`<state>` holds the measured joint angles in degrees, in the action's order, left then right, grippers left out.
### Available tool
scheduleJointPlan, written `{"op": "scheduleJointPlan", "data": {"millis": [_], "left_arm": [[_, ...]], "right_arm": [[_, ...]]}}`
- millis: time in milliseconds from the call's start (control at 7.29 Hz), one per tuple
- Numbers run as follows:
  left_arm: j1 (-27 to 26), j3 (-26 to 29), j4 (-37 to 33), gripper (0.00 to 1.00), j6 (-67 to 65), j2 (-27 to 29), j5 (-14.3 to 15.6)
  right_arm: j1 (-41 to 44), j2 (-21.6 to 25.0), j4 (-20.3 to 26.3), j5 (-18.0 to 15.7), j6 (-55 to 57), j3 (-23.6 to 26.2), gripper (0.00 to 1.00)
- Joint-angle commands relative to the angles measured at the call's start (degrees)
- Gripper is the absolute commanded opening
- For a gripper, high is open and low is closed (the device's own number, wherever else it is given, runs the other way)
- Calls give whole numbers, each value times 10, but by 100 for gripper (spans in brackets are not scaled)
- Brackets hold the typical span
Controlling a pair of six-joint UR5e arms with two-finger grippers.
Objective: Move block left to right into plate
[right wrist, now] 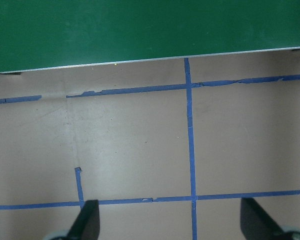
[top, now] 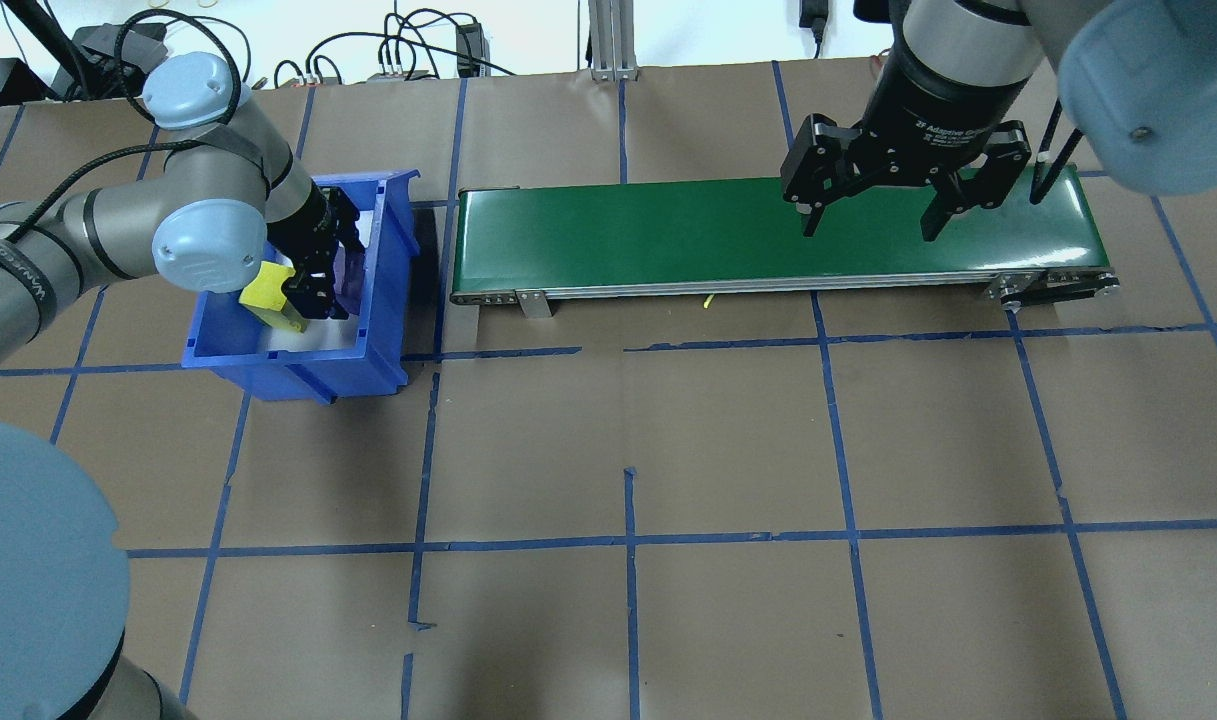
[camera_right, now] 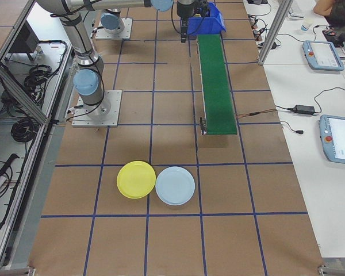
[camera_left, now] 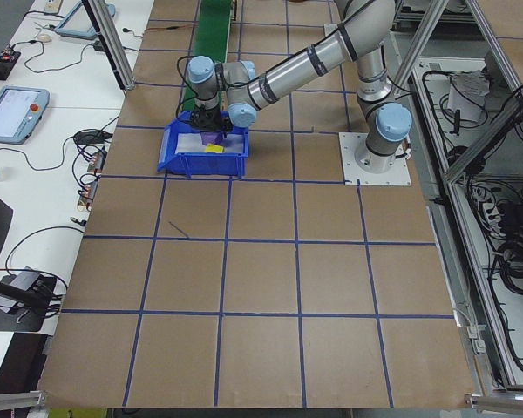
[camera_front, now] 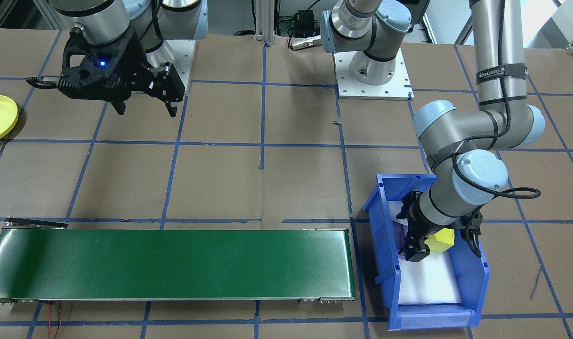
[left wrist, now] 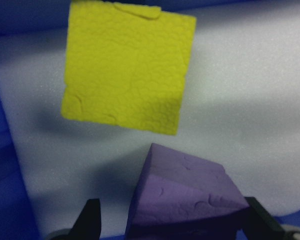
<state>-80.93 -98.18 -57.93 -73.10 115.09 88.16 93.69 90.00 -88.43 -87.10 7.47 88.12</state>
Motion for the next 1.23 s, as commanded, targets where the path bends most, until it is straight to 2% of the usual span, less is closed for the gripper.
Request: {"op": "scheduleJointPlan", "data": {"millis": [0,137,274,411,685,960,1097], "left_arm": [[-4,-1,0,52,1,-5,0],[-4,1,-1,33,6,-14,0],[-5,7,0,24,8,-27,3],[-5,9,-2,23,31,-57,6],[-5,25,-50,23,84,-106,41],[-23,102,-120,24,86,-111,31],[-49,106,-109,25,115,-100,-1]], "right_arm": [[0,0,0,0,0,-1,100],[0,0,0,0,0,-1,100],[0,0,0,0,0,0,100],[0,0,0,0,0,-1,100],[0,0,0,0,0,-1,100],[0,0,1,0,0,0,100],[0,0,0,0,0,0,100]]}}
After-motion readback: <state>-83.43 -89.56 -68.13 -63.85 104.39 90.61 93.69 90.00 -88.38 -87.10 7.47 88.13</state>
